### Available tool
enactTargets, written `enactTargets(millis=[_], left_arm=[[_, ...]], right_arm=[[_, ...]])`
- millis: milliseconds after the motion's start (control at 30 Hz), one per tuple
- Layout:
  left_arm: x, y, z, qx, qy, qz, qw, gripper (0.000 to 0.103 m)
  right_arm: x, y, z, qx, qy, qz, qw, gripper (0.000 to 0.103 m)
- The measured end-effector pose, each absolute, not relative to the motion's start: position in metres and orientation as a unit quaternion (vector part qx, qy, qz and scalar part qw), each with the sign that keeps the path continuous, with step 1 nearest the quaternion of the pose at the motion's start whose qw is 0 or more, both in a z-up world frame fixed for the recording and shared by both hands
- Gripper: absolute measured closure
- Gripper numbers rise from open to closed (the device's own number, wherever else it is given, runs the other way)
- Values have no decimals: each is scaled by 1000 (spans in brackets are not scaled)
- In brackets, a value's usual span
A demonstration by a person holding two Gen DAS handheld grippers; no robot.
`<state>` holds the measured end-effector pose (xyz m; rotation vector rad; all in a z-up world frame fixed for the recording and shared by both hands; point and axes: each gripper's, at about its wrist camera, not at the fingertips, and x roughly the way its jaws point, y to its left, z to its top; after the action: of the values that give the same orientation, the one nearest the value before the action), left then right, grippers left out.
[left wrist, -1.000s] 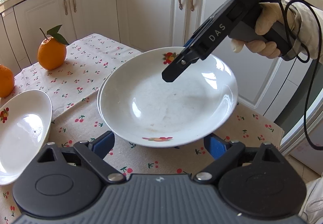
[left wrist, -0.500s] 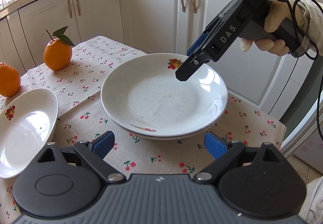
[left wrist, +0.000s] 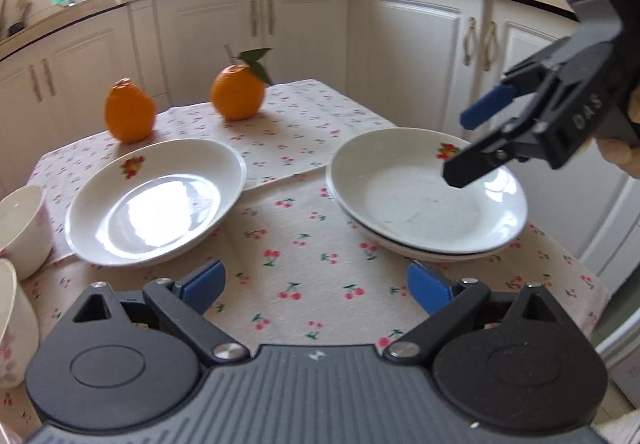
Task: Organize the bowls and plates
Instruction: 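Open the right gripper and withdraw it from the stacked plates, then move the right gripper to another white plate and grasp its rim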
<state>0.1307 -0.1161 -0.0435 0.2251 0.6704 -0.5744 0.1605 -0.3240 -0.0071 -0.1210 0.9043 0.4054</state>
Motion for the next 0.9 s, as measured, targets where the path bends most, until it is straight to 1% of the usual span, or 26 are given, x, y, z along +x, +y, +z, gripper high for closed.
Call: enactTargets(millis=[200,400,667,800,900], left_arm=[[150,-89,-56,89,338,-175,920,5],[165,-75,-63,79,340,-142,926,5],[187,-76,-80,77,356,-131,922,5],[194,-73,-84,62,363,-129,921,0],[198,-72,-85,59,360,-128,922,0]], right_arm=[[164,-288,4,-100,403,218,883,0],[176,-255,4,-138,382,247,880,0],[220,-233,-11,-131,404,273,863,0],[245,-228,-20,-126,419,280,854,0],[260,-225,-26,-132,422,281,852,0]])
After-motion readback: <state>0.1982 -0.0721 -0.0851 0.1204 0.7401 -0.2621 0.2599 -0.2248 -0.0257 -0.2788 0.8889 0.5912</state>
